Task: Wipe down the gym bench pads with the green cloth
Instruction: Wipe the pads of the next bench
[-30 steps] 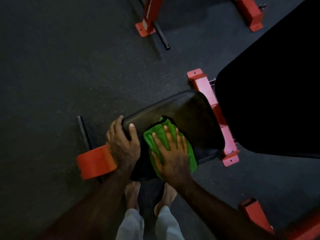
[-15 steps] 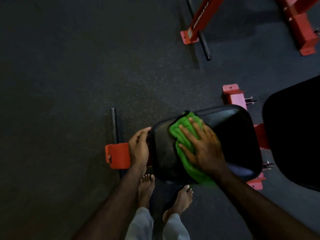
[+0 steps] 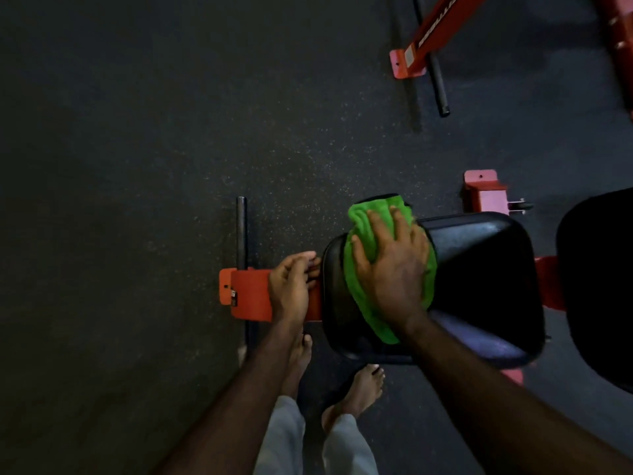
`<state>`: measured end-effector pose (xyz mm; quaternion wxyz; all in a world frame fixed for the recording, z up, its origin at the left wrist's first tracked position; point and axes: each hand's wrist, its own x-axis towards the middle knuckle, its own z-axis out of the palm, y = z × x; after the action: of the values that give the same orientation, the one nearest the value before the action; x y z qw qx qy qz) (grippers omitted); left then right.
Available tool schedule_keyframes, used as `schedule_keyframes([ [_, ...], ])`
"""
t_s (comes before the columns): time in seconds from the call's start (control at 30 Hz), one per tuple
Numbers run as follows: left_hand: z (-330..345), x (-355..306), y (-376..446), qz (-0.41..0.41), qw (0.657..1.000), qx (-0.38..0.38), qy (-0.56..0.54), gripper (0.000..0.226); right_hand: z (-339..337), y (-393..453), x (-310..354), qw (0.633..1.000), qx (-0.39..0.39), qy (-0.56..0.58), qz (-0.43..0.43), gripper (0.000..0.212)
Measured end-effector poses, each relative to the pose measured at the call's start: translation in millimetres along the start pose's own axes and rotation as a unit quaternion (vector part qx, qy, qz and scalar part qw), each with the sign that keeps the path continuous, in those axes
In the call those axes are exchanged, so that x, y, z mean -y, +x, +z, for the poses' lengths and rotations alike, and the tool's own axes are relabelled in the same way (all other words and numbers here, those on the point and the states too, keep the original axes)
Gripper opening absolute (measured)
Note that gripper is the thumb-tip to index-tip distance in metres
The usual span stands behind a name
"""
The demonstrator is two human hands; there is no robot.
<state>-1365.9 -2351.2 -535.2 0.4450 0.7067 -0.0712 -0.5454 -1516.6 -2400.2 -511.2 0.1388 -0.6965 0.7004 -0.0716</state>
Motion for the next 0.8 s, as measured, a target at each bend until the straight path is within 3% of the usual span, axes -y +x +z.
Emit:
schedule_keyframes([
  [0.07, -2, 0, 0, -0.002, 1.0, -0.015, 0.003, 0.022, 8, -20, 12, 0.989, 0.036, -0.024, -0.145, 0.057],
  [0.13, -5, -1, 3, 0.002, 0.999, -0.039, 0.014, 0.024, 5, -21, -1, 0.943, 0.099, -0.044, -0.315, 0.058],
  [0.17, -5, -2, 4, -0.003, 0.999, -0.041, 0.007, 0.024, 2, -12, -8, 0.933, 0.109, -0.054, -0.339, 0.058],
  [0.2, -5, -4, 4, -0.01, 0.999, -0.037, 0.001, 0.023, 1, -2, -12, 0.945, 0.098, -0.055, -0.308, 0.058],
  [0.27, -7, -6, 5, -0.017, 0.999, -0.029, 0.011, 0.022, 1, 10, -6, 0.992, 0.023, -0.026, -0.121, 0.056],
  [0.33, -9, -6, 6, -0.01, 1.0, -0.023, 0.012, 0.022, 5, 4, 10, 1.0, -0.006, -0.007, -0.008, 0.053],
  [0.37, -10, -7, 6, -0.006, 1.0, -0.023, 0.006, 0.023, 9, -5, 15, 0.999, 0.008, -0.013, -0.034, 0.054],
  [0.4, -10, -8, 7, -0.003, 1.0, -0.029, 0.002, 0.023, 14, -16, 17, 0.992, 0.033, -0.025, -0.115, 0.056],
  [0.47, -11, -10, 11, 0.013, 0.999, -0.05, 0.007, 0.026, 11, -28, 5, 0.94, 0.094, -0.05, -0.323, 0.058],
  [0.53, -11, -12, 11, 0.019, 0.998, -0.052, 0.007, 0.024, 5, -14, -14, 0.906, 0.108, -0.08, -0.4, 0.059],
  [0.57, -11, -14, 10, 0.014, 0.999, -0.041, 0.002, 0.021, 4, -6, -18, 0.929, 0.091, -0.074, -0.352, 0.059],
  [0.63, -9, -15, 9, 0.004, 1.0, -0.024, 0.005, 0.02, 1, 3, -11, 0.991, 0.018, -0.018, -0.128, 0.056],
  [0.7, -8, -14, 9, 0.006, 1.0, -0.018, 0.013, 0.02, 7, -7, 10, 1.0, -0.018, 0.013, 0.015, 0.054],
  [0.73, -7, -14, 10, 0.01, 1.0, -0.018, 0.01, 0.019, 12, -17, 18, 1.0, -0.015, 0.006, -0.001, 0.055],
  [0.8, -5, -13, 13, 0.028, 0.999, -0.032, 0.025, 0.02, 18, -40, 15, 0.982, 0.04, -0.022, -0.186, 0.06],
])
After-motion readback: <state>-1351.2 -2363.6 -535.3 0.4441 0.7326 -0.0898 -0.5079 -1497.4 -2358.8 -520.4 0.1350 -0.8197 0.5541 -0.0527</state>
